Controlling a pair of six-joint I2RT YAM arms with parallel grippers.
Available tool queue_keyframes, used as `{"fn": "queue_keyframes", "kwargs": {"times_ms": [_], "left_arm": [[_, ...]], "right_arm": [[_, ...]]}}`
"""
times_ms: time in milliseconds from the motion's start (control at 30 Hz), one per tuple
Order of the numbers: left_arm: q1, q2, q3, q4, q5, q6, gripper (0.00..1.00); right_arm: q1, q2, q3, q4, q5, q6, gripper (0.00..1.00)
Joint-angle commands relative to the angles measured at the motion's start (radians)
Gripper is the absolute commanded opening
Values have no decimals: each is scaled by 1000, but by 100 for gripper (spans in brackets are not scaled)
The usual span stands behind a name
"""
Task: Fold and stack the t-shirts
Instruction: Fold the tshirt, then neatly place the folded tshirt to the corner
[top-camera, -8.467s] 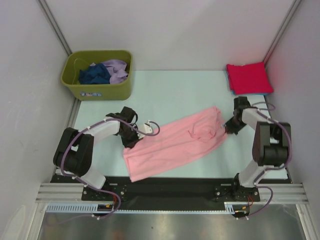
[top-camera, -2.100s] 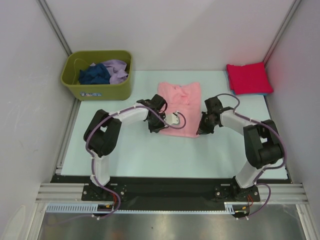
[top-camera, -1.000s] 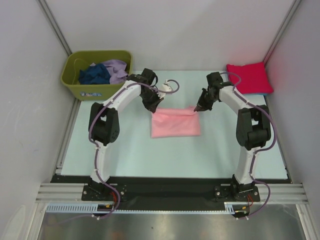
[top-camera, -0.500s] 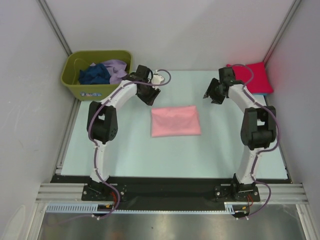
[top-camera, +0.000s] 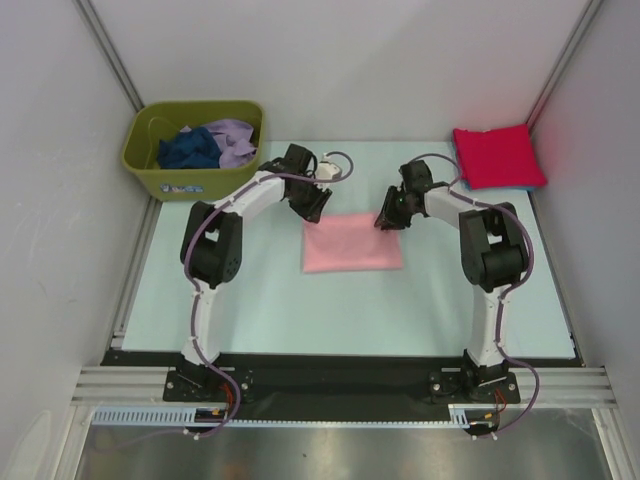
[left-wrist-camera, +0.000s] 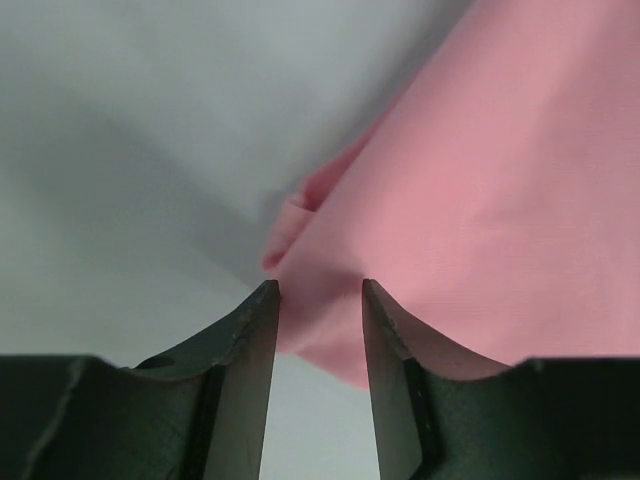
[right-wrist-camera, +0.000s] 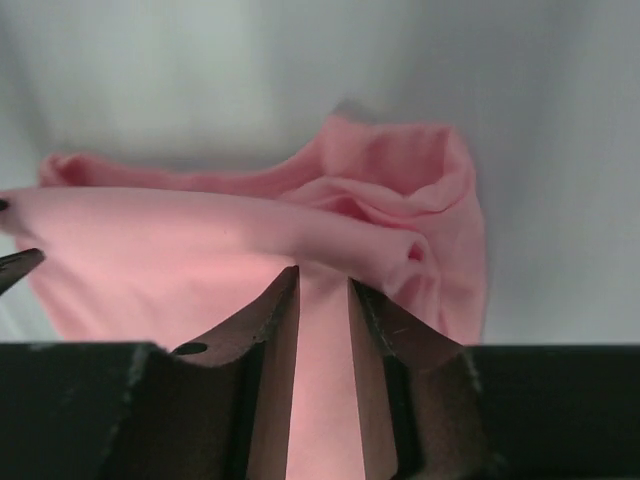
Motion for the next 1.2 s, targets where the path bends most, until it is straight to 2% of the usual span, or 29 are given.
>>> {"fn": "queue_keyframes", "kwargs": {"times_ms": [0,67,267,400,467,600,667,767,800,867,900,933,1033,1133,1167], "left_arm": [[58,74,119,-7,-36,-20,44],[60,93,154,2,-60,-7,45],[72,114,274,-18,-103,-32,55],[103,21,205,-16,-77,-62,62],[115,-49,165,-15,-61,-73,63],[144,-177,8,-4,-34,-59,63],[152,-246,-64,10,-30,-47,63],[163,-297,-132,19,-23,-44,63],[167,-320,-144,17,-20,-44,63],[170,-341,-177,20,-18,-46,63],[175,-355,-183,22,-17,-50,63],[175,-361,-188,20,-6,-50,63],[184,-373,-175,-10,-1,-38,63],[186,-383,-172,-21,-24,-15,63],[186,-383,-171,-21,-29,-10,63]], "right_arm": [[-38,62,125,24,-22,20,33],[-41,80,162,1,1,15,36],[-73,-15,167,-89,46,-9,59],[-78,-68,61,-149,10,-75,76],[-77,-66,12,-148,-33,-78,79],[-78,-43,-62,-116,-40,-45,79],[-75,-29,-111,-44,-88,-18,74],[-78,20,-127,32,-155,21,49],[-80,31,-128,45,-177,29,35],[-87,56,-124,91,-207,44,24],[-96,62,-110,96,-220,45,8],[-106,69,-95,89,-221,42,0],[-139,79,11,11,-183,-26,0],[-165,129,213,-164,-100,-194,0],[-173,151,284,-260,-42,-304,0]]}}
